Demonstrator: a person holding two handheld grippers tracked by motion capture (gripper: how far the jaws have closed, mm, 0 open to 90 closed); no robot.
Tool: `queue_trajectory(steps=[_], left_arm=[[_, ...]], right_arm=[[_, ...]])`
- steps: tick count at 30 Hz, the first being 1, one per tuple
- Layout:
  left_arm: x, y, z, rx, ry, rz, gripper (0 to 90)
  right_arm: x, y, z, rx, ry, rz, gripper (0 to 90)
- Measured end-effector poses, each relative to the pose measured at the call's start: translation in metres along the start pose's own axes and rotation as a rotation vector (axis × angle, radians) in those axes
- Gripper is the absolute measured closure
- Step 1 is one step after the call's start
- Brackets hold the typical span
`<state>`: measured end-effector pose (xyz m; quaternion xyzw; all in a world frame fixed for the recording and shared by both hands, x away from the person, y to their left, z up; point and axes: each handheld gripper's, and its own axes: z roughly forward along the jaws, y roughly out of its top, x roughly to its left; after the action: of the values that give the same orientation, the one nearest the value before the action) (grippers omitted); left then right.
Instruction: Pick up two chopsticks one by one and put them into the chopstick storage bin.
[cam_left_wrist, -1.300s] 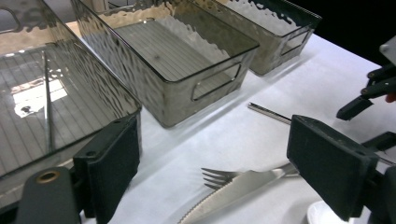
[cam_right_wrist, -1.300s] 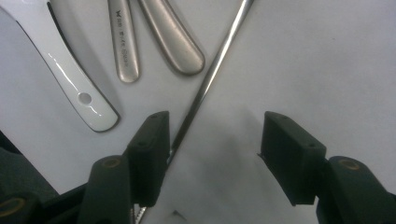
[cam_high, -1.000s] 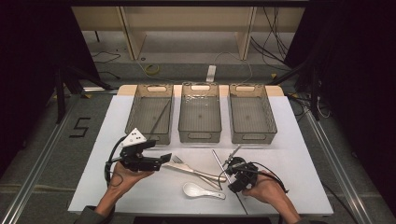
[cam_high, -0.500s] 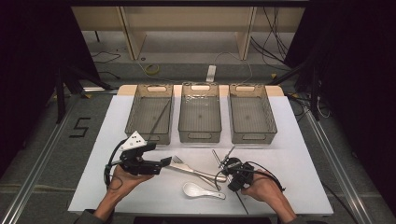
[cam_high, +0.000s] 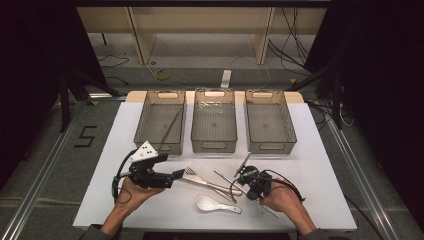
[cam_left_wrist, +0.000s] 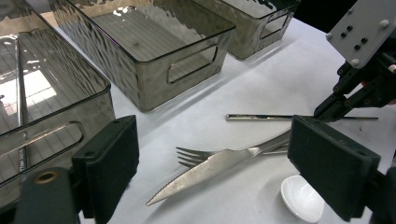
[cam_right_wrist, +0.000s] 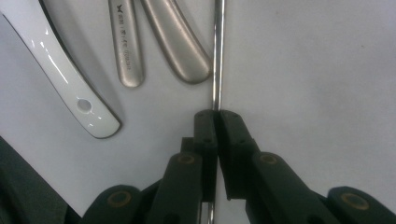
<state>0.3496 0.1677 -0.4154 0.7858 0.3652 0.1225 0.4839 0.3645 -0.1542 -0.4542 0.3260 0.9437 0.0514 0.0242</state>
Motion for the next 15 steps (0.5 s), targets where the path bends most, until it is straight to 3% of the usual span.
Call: queue_trajectory(steps=[5, 7, 11, 15], left_arm=[[-0.001, 0.0, 0.001, 0.007, -0.005, 0.007, 16.0], [-0.001, 0.0, 0.002, 0.014, -0.009, 0.009, 16.0], [-0.001, 0.0, 0.004, 0.023, -0.022, 0.01, 16.2], [-0.005, 0.0, 0.009, 0.049, -0.03, 0.033, 16.2]], right_arm=[[-0.006, -0.002, -0.002, -0.007, -0.018, -0.005, 86.8], [-0.012, -0.005, -0.006, -0.017, -0.006, 0.003, 86.9], [-0.023, -0.011, -0.02, -0.073, -0.009, 0.02, 87.0], [-0.023, -0.014, -0.035, -0.125, -0.018, 0.011, 87.1]])
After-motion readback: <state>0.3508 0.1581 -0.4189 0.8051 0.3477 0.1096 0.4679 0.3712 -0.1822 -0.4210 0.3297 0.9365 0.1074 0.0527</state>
